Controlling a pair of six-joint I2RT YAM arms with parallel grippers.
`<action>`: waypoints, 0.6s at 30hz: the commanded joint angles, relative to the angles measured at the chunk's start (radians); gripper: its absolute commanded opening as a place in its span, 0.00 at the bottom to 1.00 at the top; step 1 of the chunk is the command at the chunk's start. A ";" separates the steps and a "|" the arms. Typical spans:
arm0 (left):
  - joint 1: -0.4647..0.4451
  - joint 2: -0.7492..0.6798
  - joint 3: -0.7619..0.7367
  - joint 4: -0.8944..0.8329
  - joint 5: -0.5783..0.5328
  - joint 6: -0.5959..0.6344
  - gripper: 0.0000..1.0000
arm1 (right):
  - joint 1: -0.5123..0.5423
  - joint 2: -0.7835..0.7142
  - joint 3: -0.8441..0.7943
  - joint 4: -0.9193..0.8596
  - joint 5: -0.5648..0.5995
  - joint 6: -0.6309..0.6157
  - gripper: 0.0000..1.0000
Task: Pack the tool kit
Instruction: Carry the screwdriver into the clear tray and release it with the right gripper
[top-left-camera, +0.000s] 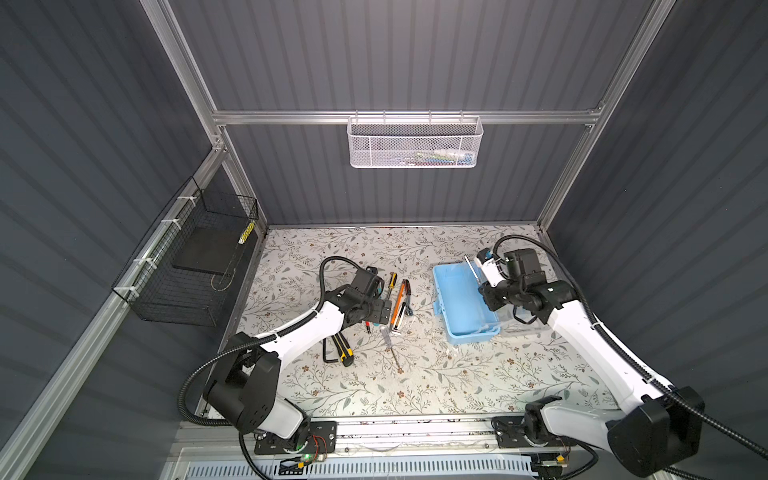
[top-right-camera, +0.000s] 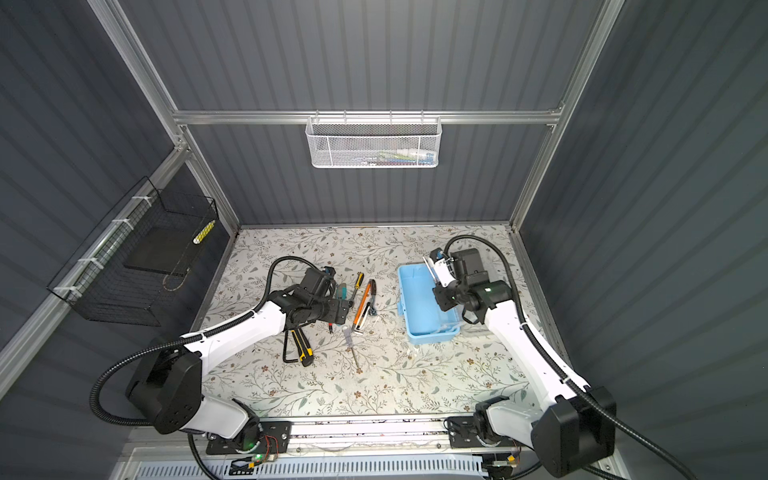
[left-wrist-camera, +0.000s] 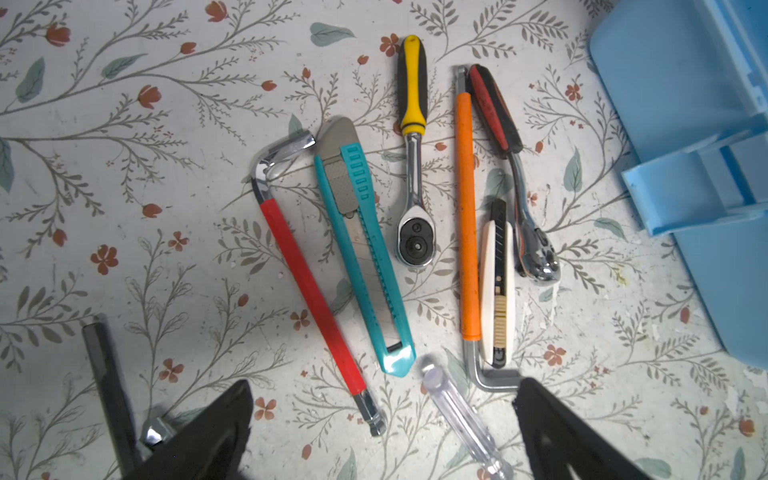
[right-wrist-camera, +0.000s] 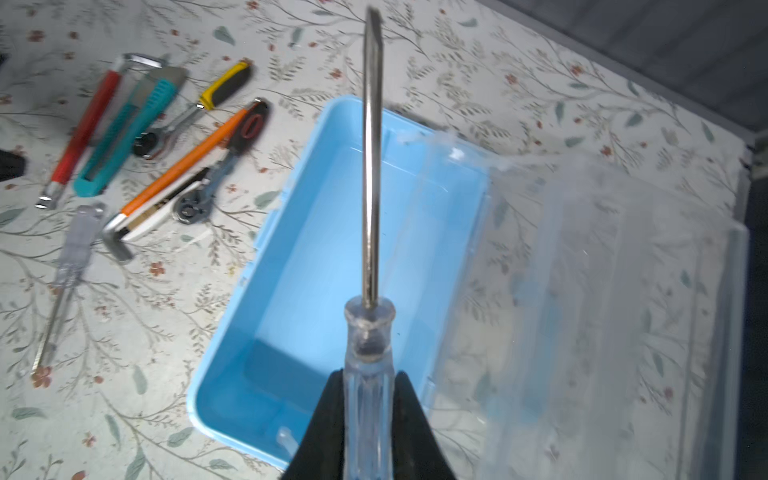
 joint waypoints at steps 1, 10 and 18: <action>-0.045 0.015 0.043 -0.029 -0.039 0.116 1.00 | -0.084 0.018 0.027 -0.085 0.026 -0.002 0.09; -0.153 0.024 0.041 -0.015 -0.099 0.255 1.00 | -0.251 0.069 0.068 -0.097 0.076 -0.018 0.08; -0.172 0.052 0.047 -0.014 -0.093 0.274 1.00 | -0.323 0.119 0.094 -0.110 0.115 -0.033 0.08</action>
